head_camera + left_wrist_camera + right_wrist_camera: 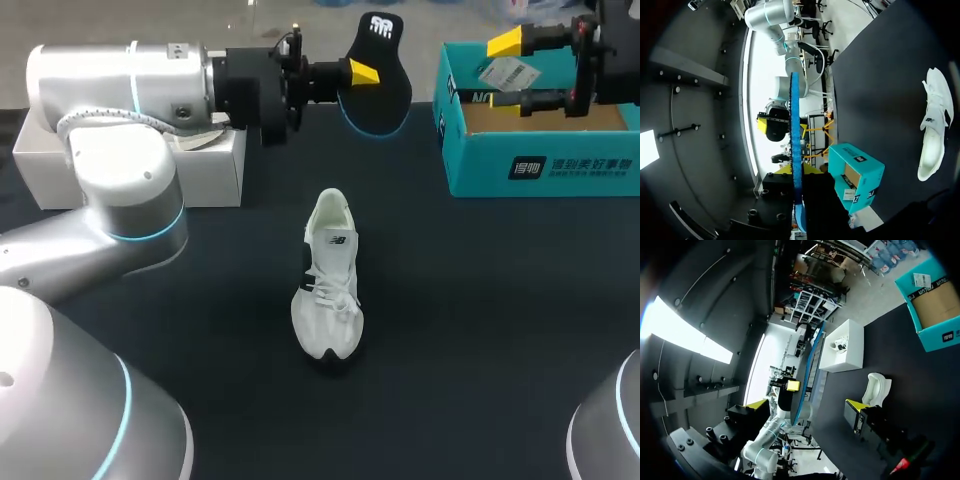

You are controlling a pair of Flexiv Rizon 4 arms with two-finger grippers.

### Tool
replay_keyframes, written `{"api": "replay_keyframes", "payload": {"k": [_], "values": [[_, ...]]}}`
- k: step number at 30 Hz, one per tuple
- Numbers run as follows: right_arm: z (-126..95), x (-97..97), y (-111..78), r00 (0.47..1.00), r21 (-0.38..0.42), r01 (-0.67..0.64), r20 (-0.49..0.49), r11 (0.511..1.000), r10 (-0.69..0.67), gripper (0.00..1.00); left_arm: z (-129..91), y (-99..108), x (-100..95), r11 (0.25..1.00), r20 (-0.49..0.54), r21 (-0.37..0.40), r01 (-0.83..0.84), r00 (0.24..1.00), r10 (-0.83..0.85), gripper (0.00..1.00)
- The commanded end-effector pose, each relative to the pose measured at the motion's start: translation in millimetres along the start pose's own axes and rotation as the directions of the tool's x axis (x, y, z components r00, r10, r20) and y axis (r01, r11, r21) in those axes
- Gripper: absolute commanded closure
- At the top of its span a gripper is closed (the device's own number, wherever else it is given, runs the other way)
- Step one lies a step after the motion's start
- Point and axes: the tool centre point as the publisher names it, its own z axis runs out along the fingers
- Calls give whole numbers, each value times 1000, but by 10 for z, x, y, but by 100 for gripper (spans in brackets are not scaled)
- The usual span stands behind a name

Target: Take the shoe out of the shoebox, open the shoe tongue, remove and reinsert the insole, then place the shoe into the shoebox

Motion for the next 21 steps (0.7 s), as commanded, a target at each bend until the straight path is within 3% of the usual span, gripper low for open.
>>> {"api": "replay_keyframes", "payload": {"k": [1, 3, 6, 8, 10, 13, 21], "values": [[17, -4, 13, 1000, 2, -1, 1, 1000, 1, 0, 12, 11, -11, 1000, -4, 2, 0, 1000, 0, 100], [17, -4, 13, 1000, 2, -1, 1, 1000, 1, 0, 12, 11, -11, 1000, -4, 2, 0, 1000, 0, 100], [17, -4, 13, 1000, 2, -1, 1, 1000, 1, 0, 26, -18, -52, 978, -2, 18, 209, 978, -209, 100], [17, -4, 13, 1000, 2, -1, 1, 1000, 1, 0, 43, -38, -108, 886, -54, 6, 464, 885, -463, 100], [17, -4, 13, 1000, 2, -1, 1, 1000, 1, 0, 44, -106, -127, 731, -164, -12, 682, 720, -675, 100], [17, -4, 13, 1000, 2, -1, 1, 1000, 1, 0, 38, -155, -257, 695, -145, 52, 717, 694, -705, 100], [17, -4, 13, 1000, 2, -1, 1, 1000, 1, 0, 38, -155, -257, 695, -145, 52, 717, 694, -705, 100]]}}
